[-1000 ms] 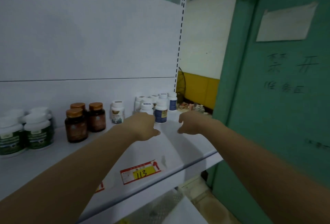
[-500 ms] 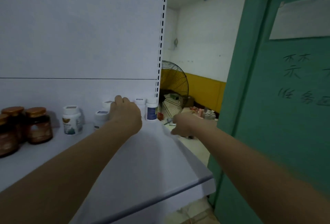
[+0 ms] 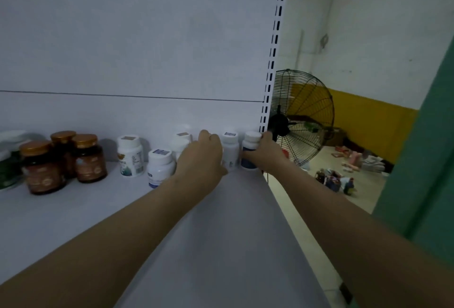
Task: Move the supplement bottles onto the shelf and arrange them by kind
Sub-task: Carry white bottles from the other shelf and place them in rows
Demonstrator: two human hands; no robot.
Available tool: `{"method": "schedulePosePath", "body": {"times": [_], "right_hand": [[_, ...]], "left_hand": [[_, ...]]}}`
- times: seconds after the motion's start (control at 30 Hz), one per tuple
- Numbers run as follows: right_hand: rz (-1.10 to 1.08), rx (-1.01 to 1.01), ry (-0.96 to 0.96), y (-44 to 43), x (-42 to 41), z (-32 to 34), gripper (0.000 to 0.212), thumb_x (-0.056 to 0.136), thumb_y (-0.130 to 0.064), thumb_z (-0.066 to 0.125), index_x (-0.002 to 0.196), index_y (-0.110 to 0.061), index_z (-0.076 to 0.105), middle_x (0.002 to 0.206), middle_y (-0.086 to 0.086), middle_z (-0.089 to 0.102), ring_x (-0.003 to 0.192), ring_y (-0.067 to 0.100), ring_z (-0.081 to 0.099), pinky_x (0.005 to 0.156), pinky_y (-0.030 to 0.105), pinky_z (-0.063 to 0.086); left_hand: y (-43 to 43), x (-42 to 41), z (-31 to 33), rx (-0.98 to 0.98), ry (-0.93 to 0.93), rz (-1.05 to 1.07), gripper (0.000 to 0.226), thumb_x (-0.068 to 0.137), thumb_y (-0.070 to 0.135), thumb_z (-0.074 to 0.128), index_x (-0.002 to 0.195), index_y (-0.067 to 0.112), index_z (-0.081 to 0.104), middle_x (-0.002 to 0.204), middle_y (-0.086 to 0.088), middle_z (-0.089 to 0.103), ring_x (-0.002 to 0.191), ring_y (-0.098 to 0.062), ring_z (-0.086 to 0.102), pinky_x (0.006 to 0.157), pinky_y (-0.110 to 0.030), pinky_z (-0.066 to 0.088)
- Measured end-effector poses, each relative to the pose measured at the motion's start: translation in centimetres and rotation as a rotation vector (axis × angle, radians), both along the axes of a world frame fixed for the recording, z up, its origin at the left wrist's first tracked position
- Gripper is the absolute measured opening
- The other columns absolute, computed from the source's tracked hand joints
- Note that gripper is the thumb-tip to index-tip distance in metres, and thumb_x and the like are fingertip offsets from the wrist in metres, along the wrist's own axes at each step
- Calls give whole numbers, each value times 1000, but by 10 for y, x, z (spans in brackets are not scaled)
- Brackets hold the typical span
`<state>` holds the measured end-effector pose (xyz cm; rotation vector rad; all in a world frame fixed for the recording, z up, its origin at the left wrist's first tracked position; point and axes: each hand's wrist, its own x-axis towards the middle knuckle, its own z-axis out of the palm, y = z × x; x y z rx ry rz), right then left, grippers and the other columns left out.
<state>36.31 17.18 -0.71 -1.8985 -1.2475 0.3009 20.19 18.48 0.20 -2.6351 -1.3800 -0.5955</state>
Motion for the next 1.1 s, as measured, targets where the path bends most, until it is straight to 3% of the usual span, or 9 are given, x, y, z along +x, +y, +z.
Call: {"method": "schedulePosePath", "body": {"times": [0.2, 0.33, 0.5, 0.6, 0.77, 0.87, 0.93, 1.03, 1.1], "right_hand": [[35, 23, 15, 2, 12, -4, 54, 81, -21, 70, 125, -7, 42, 101, 4, 51, 91, 21, 52, 61, 25, 40], [197, 86, 241, -10, 14, 13, 40, 80, -21, 71, 115, -18, 52, 102, 4, 61, 97, 22, 61, 82, 34, 53], [439, 155, 643, -45, 4, 46, 25, 81, -10, 64, 103, -9, 52, 96, 14, 57, 85, 25, 56, 74, 33, 50], [541, 209, 784, -62, -6, 58, 29, 85, -21, 65, 107, -9, 50, 88, 7, 60, 76, 18, 59, 72, 29, 50], [534, 231, 888, -77, -37, 70, 35, 93, -43, 52, 101, -10, 61, 80, 9, 69, 73, 20, 65, 78, 36, 53], [511, 248, 803, -80, -57, 72, 46, 92, -40, 57, 126, -10, 48, 116, 18, 66, 89, 30, 68, 84, 45, 57], [526, 258, 775, -82, -68, 72, 41, 92, -38, 58, 125, -16, 46, 113, 14, 65, 83, 27, 69, 81, 44, 58], [573, 272, 796, -80, -82, 71, 16, 93, -34, 56, 97, -20, 47, 100, 9, 63, 75, 22, 65, 73, 38, 58], [623, 261, 787, -76, -95, 72, 16, 93, -34, 56, 101, -22, 48, 97, 10, 63, 75, 20, 65, 63, 32, 58]], "left_hand": [[4, 3, -6, -164, -256, -6, 73, 69, 42, 78, 124, 8, 44, 120, -11, 46, 109, -24, 48, 85, -24, 36], [3, 4, 2, -402, -591, -119, 52, 71, 38, 79, 96, 12, 41, 81, -1, 52, 73, -16, 50, 56, -22, 40], [-7, -8, 29, -790, -1115, -386, 44, 70, 36, 79, 89, 16, 46, 86, -13, 66, 75, -26, 70, 77, -44, 58], [-14, -19, 42, -872, -1172, -461, 40, 75, 50, 69, 91, 18, 53, 80, -8, 68, 60, -17, 68, 65, -35, 59], [-24, -45, 54, -1095, -1179, -527, 44, 77, 61, 59, 85, 17, 59, 72, -6, 66, 60, -19, 63, 63, -28, 56], [-31, -58, 58, -1022, -1170, -556, 42, 80, 57, 59, 87, 16, 57, 74, -8, 68, 59, -18, 64, 60, -27, 56], [-36, -67, 61, -934, -1167, -540, 38, 82, 54, 60, 89, 17, 54, 74, -8, 70, 60, -18, 64, 61, -28, 56], [-40, -82, 63, -854, -1179, -504, 36, 81, 52, 63, 84, 18, 50, 70, -6, 69, 63, -19, 64, 68, -32, 55], [-42, -97, 63, -827, -1181, -471, 38, 79, 53, 65, 86, 18, 53, 75, -7, 69, 69, -20, 65, 74, -36, 56]]}}
